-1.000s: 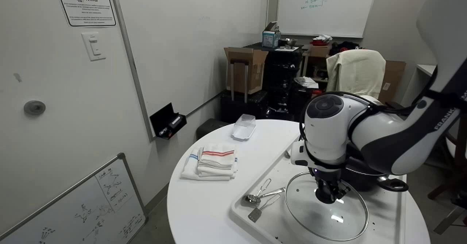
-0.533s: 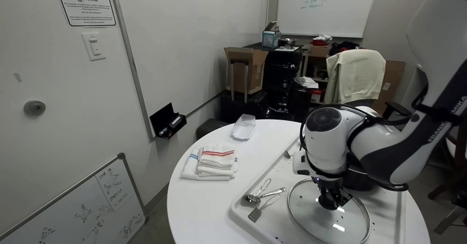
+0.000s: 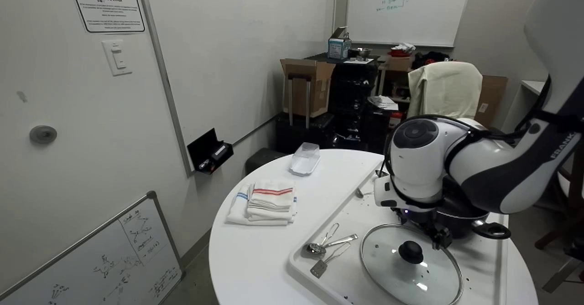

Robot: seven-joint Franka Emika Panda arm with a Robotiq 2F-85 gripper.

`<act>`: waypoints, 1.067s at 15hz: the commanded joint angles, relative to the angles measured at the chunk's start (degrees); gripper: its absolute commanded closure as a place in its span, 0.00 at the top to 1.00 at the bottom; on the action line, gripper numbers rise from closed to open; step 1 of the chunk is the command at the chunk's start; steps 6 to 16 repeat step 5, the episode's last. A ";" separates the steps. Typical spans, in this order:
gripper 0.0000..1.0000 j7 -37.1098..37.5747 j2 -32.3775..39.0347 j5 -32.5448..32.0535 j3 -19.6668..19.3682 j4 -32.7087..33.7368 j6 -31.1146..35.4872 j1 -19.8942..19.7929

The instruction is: Remove the lid from the black pot.

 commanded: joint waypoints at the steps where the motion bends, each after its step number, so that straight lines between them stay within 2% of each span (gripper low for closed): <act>1: 1.00 -5.93 -9.36 -0.80 2.16 -8.48 -1.62 -3.56; 4: 1.00 -13.52 -16.83 0.87 4.07 -13.97 -3.57 -7.10; 5: 1.00 -15.49 -19.14 1.64 4.24 -15.05 -6.01 -7.53; 16: 1.00 -15.49 -19.14 1.64 4.24 -15.05 -6.01 -7.53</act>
